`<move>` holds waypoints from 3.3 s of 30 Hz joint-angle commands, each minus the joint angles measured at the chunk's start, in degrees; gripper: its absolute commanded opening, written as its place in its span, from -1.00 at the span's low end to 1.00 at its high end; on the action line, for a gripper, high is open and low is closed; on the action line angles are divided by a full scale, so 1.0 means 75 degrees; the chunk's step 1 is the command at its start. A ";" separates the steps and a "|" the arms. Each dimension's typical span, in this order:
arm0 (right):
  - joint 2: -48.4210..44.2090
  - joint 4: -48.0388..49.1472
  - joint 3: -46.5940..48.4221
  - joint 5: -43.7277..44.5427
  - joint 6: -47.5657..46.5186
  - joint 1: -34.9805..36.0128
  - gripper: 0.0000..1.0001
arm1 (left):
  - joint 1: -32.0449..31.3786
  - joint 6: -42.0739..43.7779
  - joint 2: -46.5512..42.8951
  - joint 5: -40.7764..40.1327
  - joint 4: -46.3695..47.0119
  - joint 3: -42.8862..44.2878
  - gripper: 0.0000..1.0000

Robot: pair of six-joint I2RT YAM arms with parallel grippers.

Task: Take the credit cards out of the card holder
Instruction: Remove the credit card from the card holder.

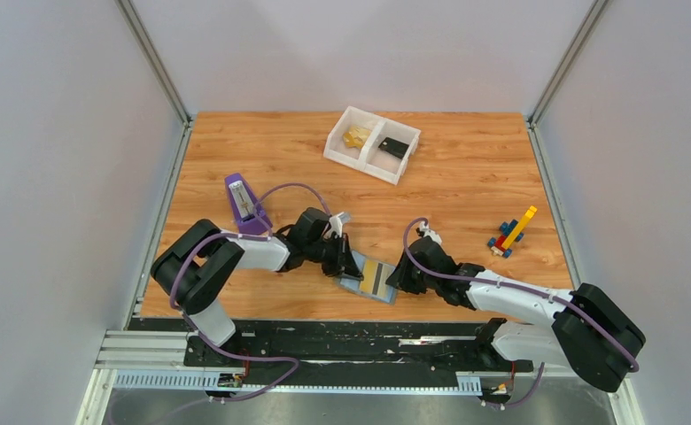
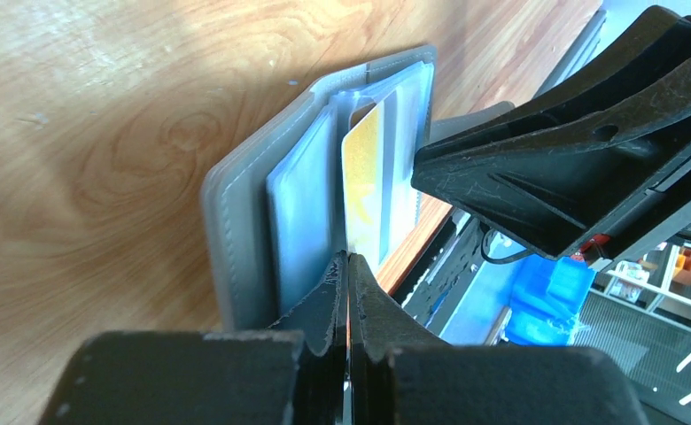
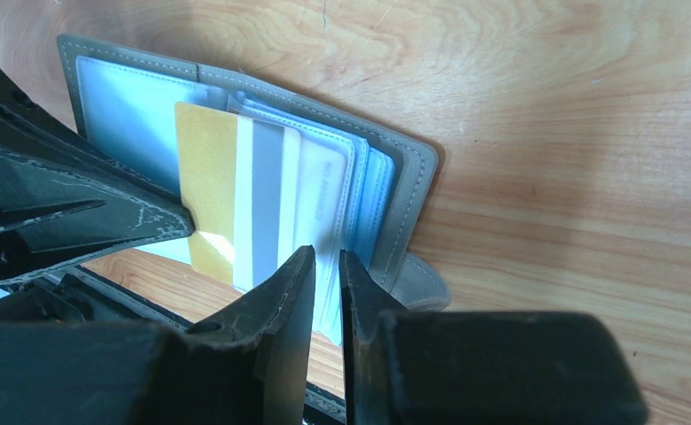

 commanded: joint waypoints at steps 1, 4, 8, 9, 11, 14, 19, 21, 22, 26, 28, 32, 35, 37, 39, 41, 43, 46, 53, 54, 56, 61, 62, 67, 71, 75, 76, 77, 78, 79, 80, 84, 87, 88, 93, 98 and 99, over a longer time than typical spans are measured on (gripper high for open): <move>0.0138 -0.0446 -0.0200 0.0421 -0.0259 -0.0104 -0.63 | 0.0184 0.0216 -0.0390 -0.0026 -0.0123 -0.0086 -1.00; 0.0126 -0.0449 -0.0182 0.0402 -0.0278 -0.0117 -0.63 | 0.0268 0.0265 -0.0383 -0.0001 -0.0321 -0.0056 -1.00; 0.0113 -0.0457 -0.0168 0.0391 -0.0297 -0.0148 -0.63 | 0.0353 0.0329 -0.0601 -0.0042 -0.0693 -0.0065 -1.00; 0.0113 -0.0457 -0.0173 0.0389 -0.0295 -0.0159 -0.63 | 0.0365 0.0411 -0.0679 -0.0146 -0.0804 -0.0052 -1.00; 0.0113 -0.0457 -0.0142 0.0377 -0.0320 -0.0154 -0.63 | 0.0390 0.0561 -0.0930 -0.0393 -0.1211 -0.0003 -1.00; 0.0107 -0.0516 0.0047 0.0346 -0.0522 -0.0154 -0.63 | 0.0397 0.0615 -0.1405 -0.0772 -0.1690 0.0038 -1.00; -0.0136 -0.0711 0.0596 0.0279 -0.1151 -0.0154 -0.61 | 0.0400 0.0600 -0.2054 -0.0943 -0.2228 0.0225 -1.00; -0.0314 -0.0742 0.0773 0.0281 -0.1416 -0.0154 -0.60 | 0.0395 0.0640 -0.2237 -0.1025 -0.2537 0.0308 -1.00; -0.0409 -0.0768 0.0859 0.0302 -0.1517 -0.0154 -0.60 | 0.0392 0.0652 -0.2294 -0.1054 -0.2581 0.0346 -1.00; -0.0761 -0.0770 0.1097 0.0236 -0.2005 -0.0143 -0.55 | 0.0399 0.0664 -0.2523 -0.0969 -0.2622 0.0358 -1.00; -0.0843 -0.0762 0.1198 0.0096 -0.2211 -0.0136 -0.50 | 0.0397 0.0675 -0.2566 -0.0911 -0.2603 0.0367 -1.00; -0.0800 -0.0730 0.1353 -0.0011 -0.2121 -0.0042 -0.45 | 0.0398 0.0769 -0.2517 -0.0562 -0.2281 0.0367 -0.93; -0.0530 -0.0461 0.1371 -0.0317 -0.1673 -0.0041 -0.48 | 0.0389 0.0921 -0.2401 -0.0382 -0.2221 0.0473 -0.57; -0.0228 -0.0330 0.1457 -0.0371 -0.1452 -0.0021 -0.48 | 0.0389 0.1153 -0.2219 -0.0559 -0.2538 0.0679 -0.37; 0.0114 -0.0306 0.1602 -0.0372 -0.1223 0.0007 -0.44 | 0.0381 0.1399 -0.1983 -0.0782 -0.2895 0.0887 -0.22; 0.0439 -0.0139 0.1707 -0.0625 -0.1016 0.0015 -0.29 | 0.0386 0.1530 -0.1785 -0.0936 -0.3076 0.0977 -0.12; 0.0715 0.0168 0.1731 -0.0830 -0.0728 0.0072 -0.22 | 0.0387 0.1587 -0.1598 -0.1046 -0.3083 0.0953 -0.07; 0.1050 0.0648 0.1698 -0.0929 -0.0293 0.0128 -0.18 | 0.0389 0.1622 -0.1388 -0.1030 -0.2888 0.0888 -0.01; 0.1723 0.1226 0.1676 -0.0938 -0.0066 0.0156 -0.08 | 0.0383 0.1466 -0.1015 -0.0887 -0.2328 0.0702 0.02; 0.1806 0.1300 0.1658 -0.0966 -0.0051 0.0151 -0.06 | 0.0386 0.1486 -0.0991 -0.0893 -0.2301 0.0699 0.03; 0.1915 0.1486 0.1602 -0.1061 -0.0018 0.0151 -0.04 | 0.0394 0.1494 -0.0887 -0.0916 -0.2270 0.0704 0.04; 0.1979 0.1862 0.1375 -0.1184 0.0069 0.0158 -0.03 | 0.0412 0.1438 -0.0621 -0.0815 -0.2078 0.0640 -0.01; 0.1977 0.1949 0.1318 -0.1210 0.0078 0.0153 -0.03 | 0.0412 0.1438 -0.0607 -0.0805 -0.2064 0.0617 -0.02; 0.1981 0.2388 0.1106 -0.1368 0.0171 0.0151 -0.04 | 0.0411 0.1465 -0.0492 -0.0727 -0.1970 0.0583 -0.11; 0.2097 0.2648 0.1082 -0.1589 0.0223 0.0153 -0.04 | 0.0411 0.1381 -0.0425 -0.0521 -0.1614 0.0511 -0.18; 0.2135 0.2979 0.0963 -0.1756 0.0289 0.0154 -0.04 | 0.0411 0.1357 -0.0417 -0.0472 -0.1550 0.0478 -0.25; 0.2140 0.3022 0.0950 -0.1788 0.0291 0.0151 -0.04 | 0.0409 0.1347 -0.0417 -0.0451 -0.1543 0.0470 -0.27; 0.2149 0.3073 0.0947 -0.1807 0.0302 0.0151 -0.04 | 0.0411 0.1334 -0.0417 -0.0427 -0.1508 0.0461 -0.29; 0.2168 0.3122 0.0936 -0.1838 0.0312 0.0152 -0.05 | 0.0406 0.1324 -0.0411 -0.0423 -0.1498 0.0455 -0.30; 0.2175 0.3156 0.0934 -0.1868 0.0304 0.0157 -0.05 | 0.0409 0.1322 -0.0402 -0.0420 -0.1497 0.0454 -0.33; 0.2180 0.3179 0.0924 -0.1891 0.0305 0.0152 -0.05 | 0.0412 0.1327 -0.0381 -0.0425 -0.1493 0.0453 -0.36; 0.2060 0.3005 0.0889 -0.1809 0.0193 0.0151 -0.05 | 0.0410 0.1340 -0.0401 -0.0481 -0.1567 0.0442 -0.61; 0.1773 0.2437 0.0835 -0.1428 0.0063 0.0151 -0.05 | 0.0412 0.1458 -0.0488 -0.0750 -0.1807 0.0508 -0.67; 0.1667 0.2267 0.0789 -0.1285 0.0058 0.0151 -0.05 | 0.0412 0.1495 -0.0534 -0.0819 -0.2007 0.0533 -0.68; 0.1205 0.1832 0.0448 -0.0854 0.0057 0.0139 -0.06 | 0.0405 0.1687 -0.0651 -0.1364 -0.2594 0.0680 -0.67; 0.0998 0.1701 0.0250 -0.0708 0.0052 0.0139 -0.07 | 0.0405 0.1752 -0.0720 -0.1634 -0.2998 0.0757 -0.55; 0.0983 0.1693 0.0234 -0.0693 0.0046 0.0133 -0.07 | 0.0413 0.1771 -0.0756 -0.1716 -0.3046 0.0775 -0.54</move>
